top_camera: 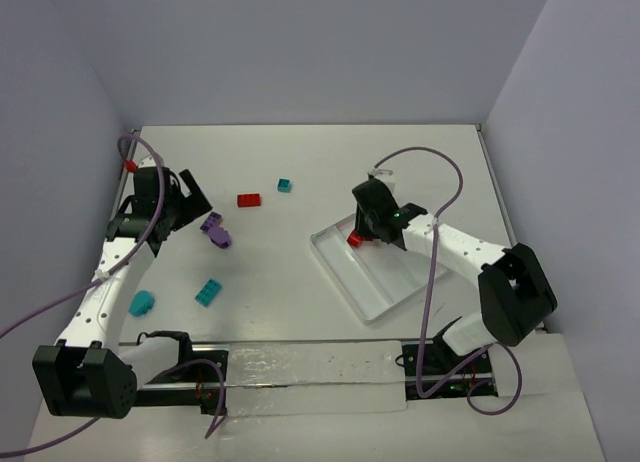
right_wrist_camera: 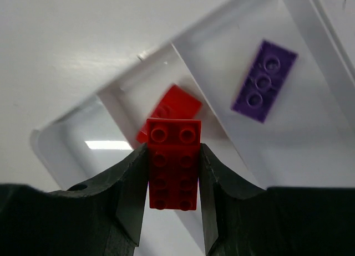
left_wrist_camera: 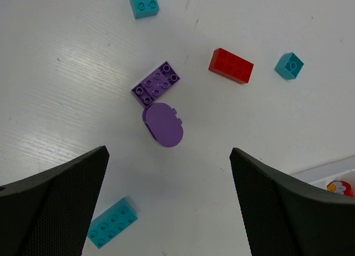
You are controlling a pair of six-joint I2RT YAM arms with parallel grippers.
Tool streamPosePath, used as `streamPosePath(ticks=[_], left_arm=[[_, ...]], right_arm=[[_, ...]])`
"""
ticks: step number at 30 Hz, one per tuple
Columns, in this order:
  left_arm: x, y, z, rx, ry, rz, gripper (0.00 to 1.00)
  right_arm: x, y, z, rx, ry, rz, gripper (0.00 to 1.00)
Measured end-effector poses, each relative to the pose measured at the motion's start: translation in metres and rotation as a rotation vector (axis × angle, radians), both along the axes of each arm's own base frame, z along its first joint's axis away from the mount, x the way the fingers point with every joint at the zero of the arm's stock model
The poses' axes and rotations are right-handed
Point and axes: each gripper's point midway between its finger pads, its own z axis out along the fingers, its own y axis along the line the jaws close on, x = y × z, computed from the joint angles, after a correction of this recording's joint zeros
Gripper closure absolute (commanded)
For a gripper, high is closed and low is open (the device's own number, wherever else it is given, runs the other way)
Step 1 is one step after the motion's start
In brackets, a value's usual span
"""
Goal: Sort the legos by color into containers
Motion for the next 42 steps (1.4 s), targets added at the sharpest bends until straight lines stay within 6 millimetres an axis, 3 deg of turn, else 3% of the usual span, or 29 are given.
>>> streamPosePath(ticks=[4, 8, 12, 18, 24, 29, 35, 42], left_arm=[[0.000, -0.007, -0.002, -0.005, 0.008, -0.022, 0.01], [0.000, -0.013, -0.006, -0.005, 0.020, -0.041, 0.01], [0.003, -0.024, -0.014, 0.001, 0.049, -0.071, 0.01], [0.018, -0.047, -0.025, 0.015, 0.104, -0.128, 0.01], [0.038, -0.070, -0.038, 0.030, 0.146, -0.172, 0.05], [0.071, -0.088, -0.054, 0.057, 0.181, -0.190, 0.06], [0.117, -0.103, -0.087, 0.069, 0.234, -0.189, 0.03], [0.170, -0.114, -0.109, 0.094, 0.230, -0.167, 0.01]], right_arm=[[-0.024, -0.016, -0.031, -0.035, 0.079, -0.018, 0.70], [-0.021, -0.015, -0.031, -0.021, 0.068, -0.028, 0.62], [-0.020, -0.014, -0.032, -0.010, 0.060, -0.035, 0.46], [-0.020, -0.015, -0.035, -0.013, 0.067, -0.041, 0.31], [-0.021, -0.015, -0.034, -0.013, 0.065, -0.041, 0.28], [-0.021, -0.016, -0.020, 0.004, 0.039, -0.040, 0.25], [-0.015, -0.013, 0.008, 0.038, -0.024, -0.039, 0.16], [-0.017, -0.014, 0.008, 0.033, -0.019, -0.038, 0.15]])
